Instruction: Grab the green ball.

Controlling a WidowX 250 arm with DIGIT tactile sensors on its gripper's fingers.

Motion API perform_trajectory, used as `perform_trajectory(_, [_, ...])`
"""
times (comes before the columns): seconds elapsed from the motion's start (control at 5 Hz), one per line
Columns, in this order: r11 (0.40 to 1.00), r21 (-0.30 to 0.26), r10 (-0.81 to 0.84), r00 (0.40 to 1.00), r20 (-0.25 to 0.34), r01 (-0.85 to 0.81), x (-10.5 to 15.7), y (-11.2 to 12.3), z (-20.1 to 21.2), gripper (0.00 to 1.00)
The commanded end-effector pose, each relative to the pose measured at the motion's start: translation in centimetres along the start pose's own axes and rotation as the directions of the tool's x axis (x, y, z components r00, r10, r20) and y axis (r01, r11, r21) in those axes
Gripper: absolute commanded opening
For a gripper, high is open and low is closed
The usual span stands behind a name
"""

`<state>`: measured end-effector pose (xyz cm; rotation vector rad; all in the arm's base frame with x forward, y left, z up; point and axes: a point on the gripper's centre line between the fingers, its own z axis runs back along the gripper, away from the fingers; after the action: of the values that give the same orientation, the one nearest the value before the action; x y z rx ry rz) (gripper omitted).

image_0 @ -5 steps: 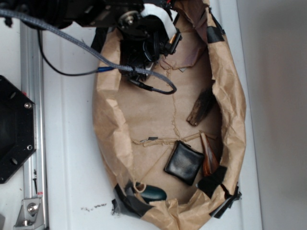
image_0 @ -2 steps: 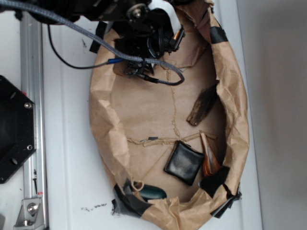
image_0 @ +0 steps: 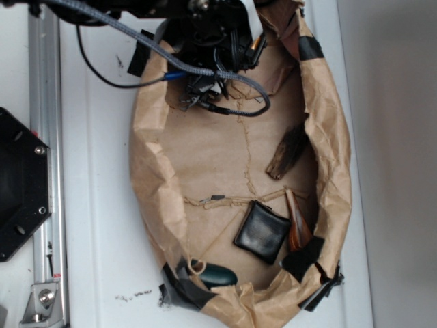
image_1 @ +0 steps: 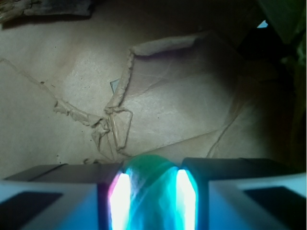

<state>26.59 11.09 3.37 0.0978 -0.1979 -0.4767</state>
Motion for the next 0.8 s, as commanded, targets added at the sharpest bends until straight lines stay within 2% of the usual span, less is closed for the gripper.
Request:
perform_trajectory(0.0, [0.984, -0.096, 0.163, 0.972, 0.167, -0.148, 5.9, -1.5, 7.6, 0.00])
perform_trajectory(0.2, [0.939, -0.190, 0.321, 0.932, 0.170, -0.288, 9.6, -3.5, 12.7, 0.00])
perform_trajectory(0.4, [0.916, -0.130, 0.399, 0.895, 0.198, -0.379, 11.0, -4.2, 14.8, 0.00])
perform_trajectory(0.6, [0.884, -0.100, 0.467, 0.863, 0.192, -0.456, 10.0, -4.1, 14.0, 0.00])
